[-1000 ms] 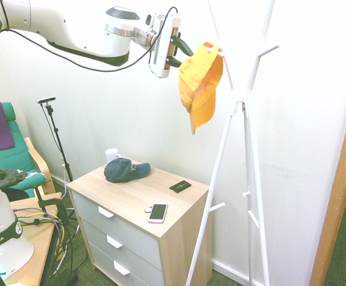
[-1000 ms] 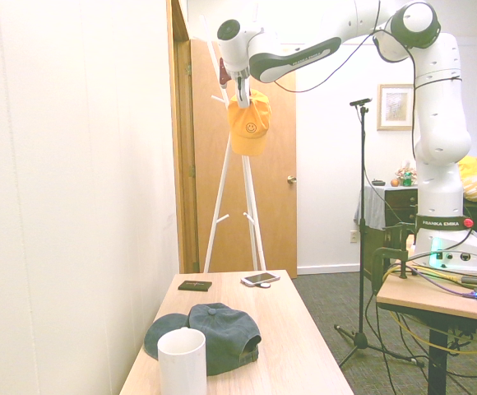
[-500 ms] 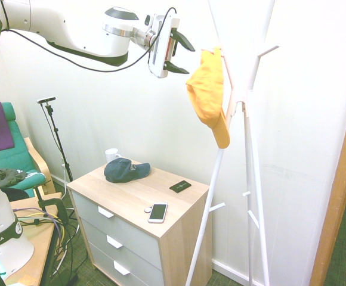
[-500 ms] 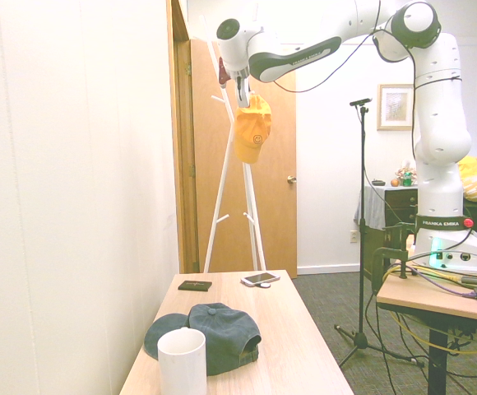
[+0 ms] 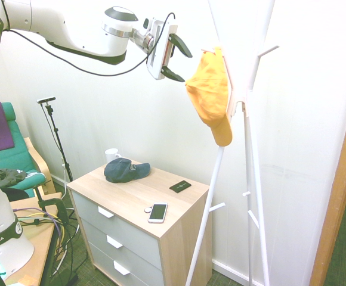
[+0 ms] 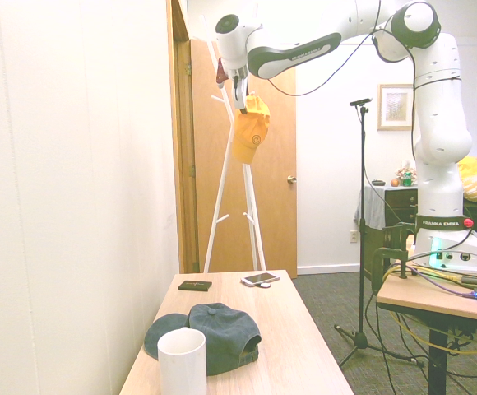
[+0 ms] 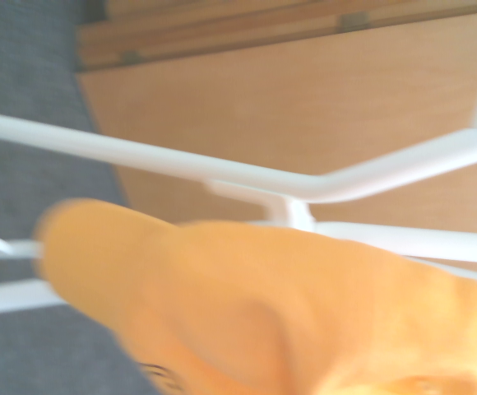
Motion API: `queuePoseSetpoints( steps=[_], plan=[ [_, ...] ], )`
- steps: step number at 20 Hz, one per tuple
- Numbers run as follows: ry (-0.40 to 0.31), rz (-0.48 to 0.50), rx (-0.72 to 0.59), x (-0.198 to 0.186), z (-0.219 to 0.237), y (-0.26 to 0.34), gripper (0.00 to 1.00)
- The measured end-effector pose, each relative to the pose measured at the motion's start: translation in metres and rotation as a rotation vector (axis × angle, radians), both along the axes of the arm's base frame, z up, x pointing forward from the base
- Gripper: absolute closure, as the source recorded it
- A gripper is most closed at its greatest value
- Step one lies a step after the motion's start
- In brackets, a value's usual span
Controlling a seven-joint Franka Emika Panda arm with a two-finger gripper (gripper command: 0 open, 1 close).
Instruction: Hang the cap
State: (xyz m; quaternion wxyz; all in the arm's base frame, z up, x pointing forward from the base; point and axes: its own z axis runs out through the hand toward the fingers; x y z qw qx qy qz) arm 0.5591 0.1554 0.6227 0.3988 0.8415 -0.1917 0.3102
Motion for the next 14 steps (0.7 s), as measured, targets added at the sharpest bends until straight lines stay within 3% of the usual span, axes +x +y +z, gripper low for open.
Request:
queuePoseSetpoints(
  steps=[5, 14],
  plan=[
    [0.012, -0.014, 0.285, 0.011, 0.025, 0.018, 0.0],
    [0.115, -0.014, 0.788, 0.034, -0.003, 0.061, 0.0]
  ],
)
